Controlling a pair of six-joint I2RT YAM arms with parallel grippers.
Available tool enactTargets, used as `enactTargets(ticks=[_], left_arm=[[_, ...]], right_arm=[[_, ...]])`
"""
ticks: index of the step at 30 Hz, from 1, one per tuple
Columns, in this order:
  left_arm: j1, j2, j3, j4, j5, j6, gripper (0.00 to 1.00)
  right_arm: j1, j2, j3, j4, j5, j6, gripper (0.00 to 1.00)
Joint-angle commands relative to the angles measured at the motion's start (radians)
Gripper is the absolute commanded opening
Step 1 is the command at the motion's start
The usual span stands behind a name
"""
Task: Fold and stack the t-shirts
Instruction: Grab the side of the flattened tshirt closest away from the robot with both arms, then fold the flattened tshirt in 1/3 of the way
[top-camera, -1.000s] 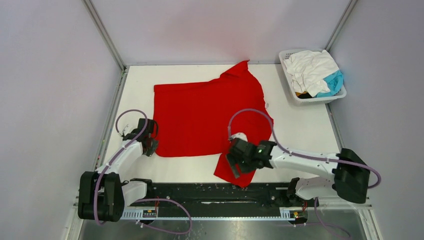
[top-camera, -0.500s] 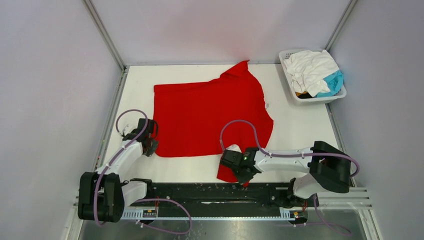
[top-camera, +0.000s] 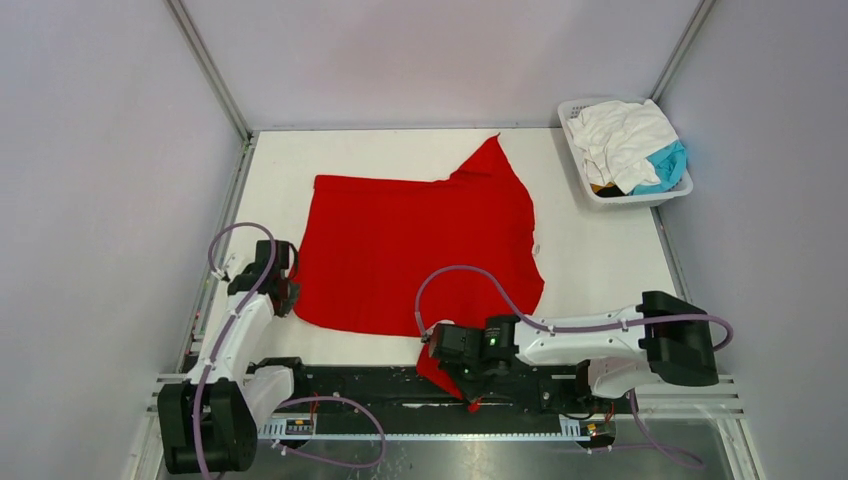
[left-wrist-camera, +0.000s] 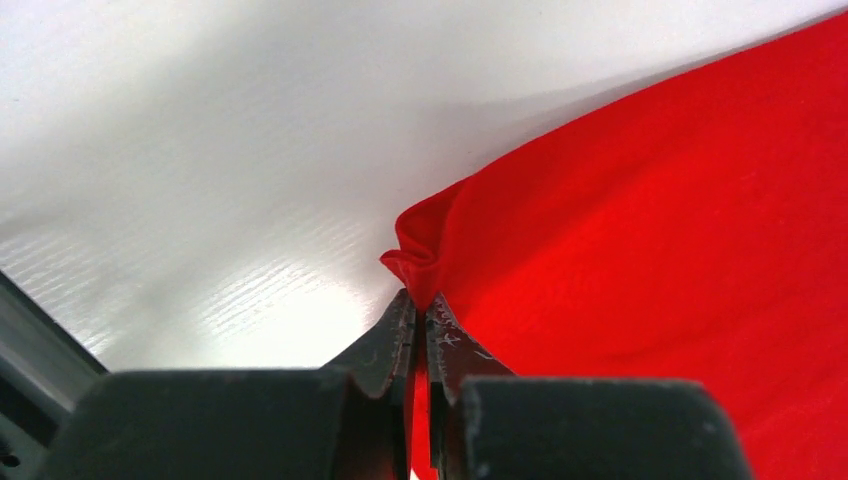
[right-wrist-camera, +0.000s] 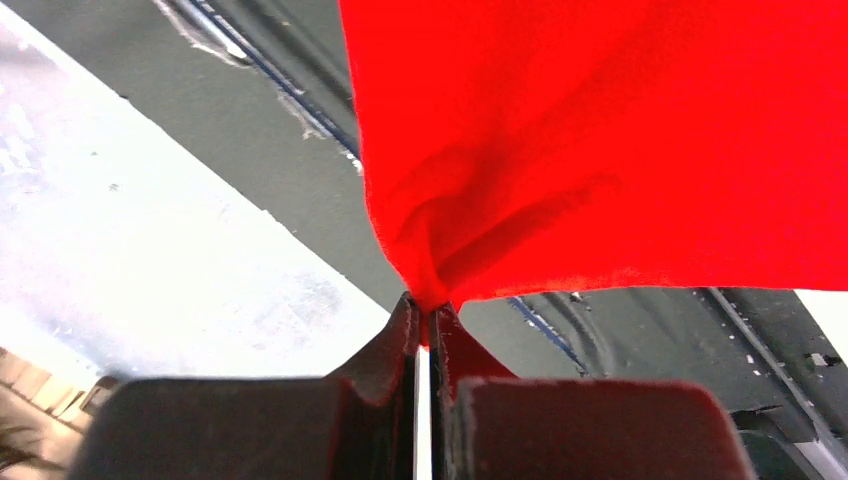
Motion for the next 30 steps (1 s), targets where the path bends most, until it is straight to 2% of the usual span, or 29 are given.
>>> enactTargets(ticks=[1, 8, 15, 23, 30], left_arm=[[0.028, -0.066, 0.004, -0.037, -0.012, 0.032, 0.0], [0.028, -0.066, 0.056, -0.002, 0.038, 0.044, 0.0], [0.028, 0.039, 0.109, 0.098, 0.136, 0.033, 0.0], [0.028, 0.192, 0.235, 0.138, 0.152, 0.015, 0.0], [0.028, 0.347, 0.355, 0.141, 0.139, 0.014, 0.0]], right_arm=[[0.004, -0.061, 0.047, -0.001, -0.054, 0.012, 0.0], [-0.17, -0.123, 0.075, -0.063, 0.056, -0.008, 0.0], [-0.378, -0.193, 0.136, -0.093, 0.124, -0.096, 0.0], [-0.562, -0.135, 0.257, -0.102, 0.204, -0.175, 0.0], [-0.725, -0.051, 0.372, -0.1, 0.188, -0.243, 0.0]])
